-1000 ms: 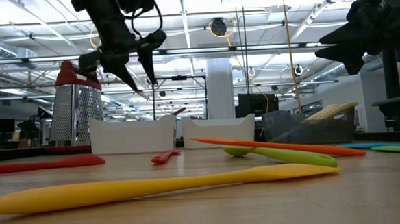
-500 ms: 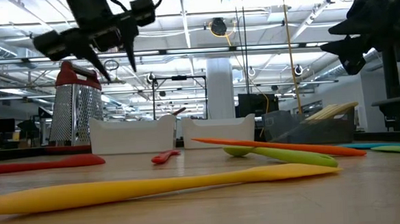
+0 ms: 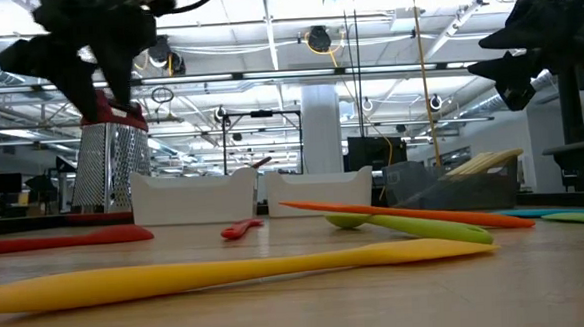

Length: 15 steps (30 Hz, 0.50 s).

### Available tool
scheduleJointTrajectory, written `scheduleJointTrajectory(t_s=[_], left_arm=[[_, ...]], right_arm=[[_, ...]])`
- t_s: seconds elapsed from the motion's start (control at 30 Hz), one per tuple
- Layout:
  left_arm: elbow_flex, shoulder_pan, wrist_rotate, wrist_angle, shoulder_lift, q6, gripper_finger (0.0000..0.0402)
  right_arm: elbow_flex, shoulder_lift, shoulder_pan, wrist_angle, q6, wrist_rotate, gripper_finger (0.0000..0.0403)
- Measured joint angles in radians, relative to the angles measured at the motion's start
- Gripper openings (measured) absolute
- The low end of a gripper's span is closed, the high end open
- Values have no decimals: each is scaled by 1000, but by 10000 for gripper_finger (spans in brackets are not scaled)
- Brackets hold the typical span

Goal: Pick & Place Kitchen Items
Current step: Put the red serving spoon into the left white bin

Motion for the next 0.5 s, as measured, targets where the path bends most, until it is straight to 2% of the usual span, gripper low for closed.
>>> scheduleJointTrajectory(t_s=[0.17, 0.3, 0.5], left_arm=[[0, -45, 124, -152, 0, 76, 196], [0, -95, 143, -279, 0, 73, 196], [-57, -153, 142, -243, 0, 70, 195]], right_arm=[[0, 0, 0, 0, 0, 7, 171], [0, 2, 0, 4, 5, 38, 171], [0, 2, 0, 7, 19, 57, 171]])
